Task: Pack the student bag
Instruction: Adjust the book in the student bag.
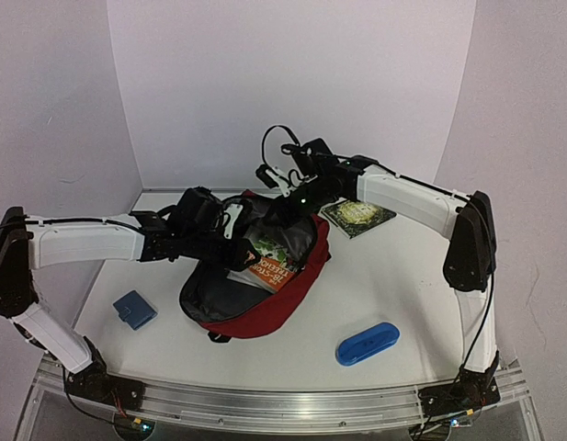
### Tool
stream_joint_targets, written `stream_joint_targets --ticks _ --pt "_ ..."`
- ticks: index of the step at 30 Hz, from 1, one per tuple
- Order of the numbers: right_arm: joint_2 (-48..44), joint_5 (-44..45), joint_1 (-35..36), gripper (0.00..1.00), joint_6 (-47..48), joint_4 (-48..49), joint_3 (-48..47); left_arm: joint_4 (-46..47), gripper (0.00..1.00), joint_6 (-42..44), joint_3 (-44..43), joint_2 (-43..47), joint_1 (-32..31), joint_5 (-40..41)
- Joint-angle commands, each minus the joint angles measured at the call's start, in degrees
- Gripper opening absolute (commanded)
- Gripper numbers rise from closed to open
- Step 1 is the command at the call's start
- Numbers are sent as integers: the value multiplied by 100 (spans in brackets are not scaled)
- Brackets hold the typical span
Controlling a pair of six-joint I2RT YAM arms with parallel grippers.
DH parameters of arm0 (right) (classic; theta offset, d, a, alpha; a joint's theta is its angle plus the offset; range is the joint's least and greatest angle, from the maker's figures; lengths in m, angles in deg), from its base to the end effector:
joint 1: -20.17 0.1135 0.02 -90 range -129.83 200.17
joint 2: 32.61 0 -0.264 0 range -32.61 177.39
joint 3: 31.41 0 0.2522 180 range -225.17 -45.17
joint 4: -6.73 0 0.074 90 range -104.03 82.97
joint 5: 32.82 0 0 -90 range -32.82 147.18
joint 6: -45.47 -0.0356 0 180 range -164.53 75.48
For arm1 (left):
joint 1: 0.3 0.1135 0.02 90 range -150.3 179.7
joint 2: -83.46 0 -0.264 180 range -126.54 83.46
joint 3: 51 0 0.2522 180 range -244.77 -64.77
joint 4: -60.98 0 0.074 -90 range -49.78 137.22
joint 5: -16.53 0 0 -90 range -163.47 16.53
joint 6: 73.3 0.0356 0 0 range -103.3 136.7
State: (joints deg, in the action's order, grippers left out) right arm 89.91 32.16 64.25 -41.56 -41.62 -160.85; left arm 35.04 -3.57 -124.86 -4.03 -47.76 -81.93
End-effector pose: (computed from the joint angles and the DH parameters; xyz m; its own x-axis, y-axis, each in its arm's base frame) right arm 0.3429 0.3531 0.2962 -0.4302 -0.4820 -0.7633 -0.8817 0.4059 0.2406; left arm 0.2245 -0.2524 0.2482 -0.6831 0.2376 -0.6906 0.6064 0.7116 -0.3550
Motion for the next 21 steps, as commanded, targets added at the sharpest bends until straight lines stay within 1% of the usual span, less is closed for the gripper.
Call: stream_joint_targets --ticks 1,5,7,11,16,18,21 --pt "-483 -207 31 0 -39 198 -60 -280 29 319 208 -290 -56 247" --pt "-485 -197 28 0 -23 201 -47 -392 20 498 184 -522 -317 219" --pt "-486 -202 29 0 -27 206 -35 -367 18 488 232 -598 -432 294" --pt "-505 -268 31 0 -72 207 39 9 18 430 101 -993 -483 521" --pt "-545 -348 31 0 -165 215 174 390 18 461 -823 -1944 -554 665" --pt "-586 -389 31 0 -192 216 237 511 18 423 -1093 -2137 -574 717" --pt "-648 -416 31 0 -219 216 354 755 19 340 -1206 -2091 -592 772"
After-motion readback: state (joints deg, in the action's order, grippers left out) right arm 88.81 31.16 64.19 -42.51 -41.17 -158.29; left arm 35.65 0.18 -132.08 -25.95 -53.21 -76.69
